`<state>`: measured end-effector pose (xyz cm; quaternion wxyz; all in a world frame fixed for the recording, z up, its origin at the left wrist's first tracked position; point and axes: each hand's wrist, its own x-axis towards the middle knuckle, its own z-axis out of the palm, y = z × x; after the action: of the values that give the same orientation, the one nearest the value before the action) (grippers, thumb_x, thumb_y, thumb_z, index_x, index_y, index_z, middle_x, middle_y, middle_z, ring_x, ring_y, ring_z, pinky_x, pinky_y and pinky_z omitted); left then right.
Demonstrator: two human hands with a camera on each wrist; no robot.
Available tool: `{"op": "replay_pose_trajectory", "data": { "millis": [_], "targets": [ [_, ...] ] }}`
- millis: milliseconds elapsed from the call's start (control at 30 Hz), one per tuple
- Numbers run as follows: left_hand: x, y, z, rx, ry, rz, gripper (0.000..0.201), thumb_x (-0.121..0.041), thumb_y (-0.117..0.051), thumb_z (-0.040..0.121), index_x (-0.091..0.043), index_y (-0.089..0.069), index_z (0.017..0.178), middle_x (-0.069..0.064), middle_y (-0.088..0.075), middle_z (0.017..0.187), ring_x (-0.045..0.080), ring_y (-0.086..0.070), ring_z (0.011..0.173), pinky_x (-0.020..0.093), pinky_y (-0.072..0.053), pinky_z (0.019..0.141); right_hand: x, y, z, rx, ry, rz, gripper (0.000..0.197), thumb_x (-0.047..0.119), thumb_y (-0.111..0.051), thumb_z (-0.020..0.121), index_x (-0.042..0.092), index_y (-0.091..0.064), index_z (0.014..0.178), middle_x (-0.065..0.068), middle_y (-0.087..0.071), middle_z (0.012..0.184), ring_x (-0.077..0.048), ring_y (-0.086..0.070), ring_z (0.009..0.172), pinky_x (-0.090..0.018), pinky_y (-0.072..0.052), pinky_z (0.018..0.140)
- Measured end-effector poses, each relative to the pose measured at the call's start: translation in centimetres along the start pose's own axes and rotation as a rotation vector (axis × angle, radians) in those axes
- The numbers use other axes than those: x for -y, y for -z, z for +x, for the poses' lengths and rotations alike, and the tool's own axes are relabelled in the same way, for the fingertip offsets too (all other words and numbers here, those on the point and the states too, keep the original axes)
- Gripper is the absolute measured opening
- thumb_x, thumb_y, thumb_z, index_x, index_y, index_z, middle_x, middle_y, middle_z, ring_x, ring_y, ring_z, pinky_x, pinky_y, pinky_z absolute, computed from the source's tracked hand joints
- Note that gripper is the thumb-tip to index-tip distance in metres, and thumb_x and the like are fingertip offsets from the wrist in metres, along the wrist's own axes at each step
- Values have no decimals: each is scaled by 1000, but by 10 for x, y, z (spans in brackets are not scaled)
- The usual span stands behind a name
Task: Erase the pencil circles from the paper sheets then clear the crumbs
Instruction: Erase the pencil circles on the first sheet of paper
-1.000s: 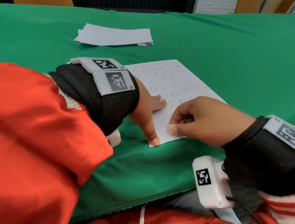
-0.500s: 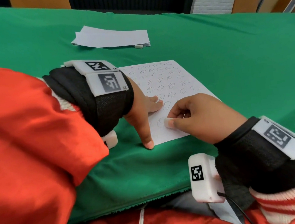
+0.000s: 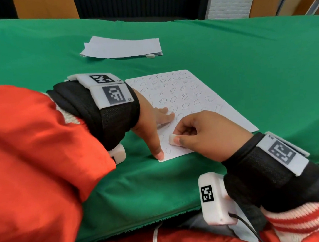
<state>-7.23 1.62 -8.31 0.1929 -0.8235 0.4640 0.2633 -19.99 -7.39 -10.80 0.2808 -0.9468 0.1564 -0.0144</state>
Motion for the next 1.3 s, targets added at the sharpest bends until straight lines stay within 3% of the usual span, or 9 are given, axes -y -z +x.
{"op": "replay_pose_trajectory", "data": {
  "millis": [233, 400, 533, 733, 900, 1067, 1300],
  "targets": [
    [-2, -1, 1, -3, -21, 2, 113, -56, -67, 75, -34, 15, 149, -9, 22, 156, 11, 11, 145, 33, 2, 115, 13, 3, -3, 122, 106, -117, 6, 30, -63, 84, 25, -65, 80, 14, -54, 66, 1, -48, 61, -14, -38, 60],
    [-2, -1, -1, -18, -19, 21, 112, -58, -66, 74, -35, 15, 149, -10, 21, 156, 12, 8, 145, 34, 0, 115, 13, 1, 3, 42, 87, -177, 10, 30, -61, 86, 29, -58, 77, 13, -52, 66, 2, -44, 62, -12, -34, 58],
    [-1, -1, 1, -15, -46, -13, 107, -55, -68, 74, -38, 5, 150, -7, 21, 156, 13, 7, 146, 33, -1, 115, 17, 3, -1, 94, 111, -187, 8, 29, -62, 85, 28, -60, 77, 14, -49, 61, 3, -43, 58, -13, -30, 54],
    [-2, -1, 0, -40, -69, 0, 101, -51, -68, 77, -40, 2, 149, -3, 21, 157, 13, 10, 145, 33, 0, 114, 20, -2, 6, 28, 81, -210, 10, 30, -59, 87, 30, -56, 77, 14, -49, 67, -5, -48, 69, -11, -32, 58],
    [2, -3, 7, -32, -72, 16, 109, -58, -69, 71, -37, 2, 151, -2, 19, 157, 13, 13, 145, 36, 4, 115, 22, 2, -2, 134, 98, -179, 6, 31, -62, 84, 27, -64, 79, 14, -51, 60, 2, -45, 56, -13, -29, 52],
    [-2, -1, 2, -46, -64, 11, 101, -55, -68, 75, -39, -1, 149, -3, 21, 157, 13, 10, 145, 33, 0, 114, 21, 0, 4, 54, 66, -202, 8, 30, -60, 86, 29, -60, 79, 12, -52, 67, 1, -44, 61, -12, -32, 56],
    [1, -1, 2, -26, -73, 11, 101, -53, -70, 74, -41, -3, 149, -5, 18, 157, 13, 7, 145, 36, 0, 115, 24, 0, 3, 73, 69, -201, 13, 28, -60, 84, 29, -57, 71, 12, -55, 68, -1, -49, 64, -15, -36, 57]
  ]
}}
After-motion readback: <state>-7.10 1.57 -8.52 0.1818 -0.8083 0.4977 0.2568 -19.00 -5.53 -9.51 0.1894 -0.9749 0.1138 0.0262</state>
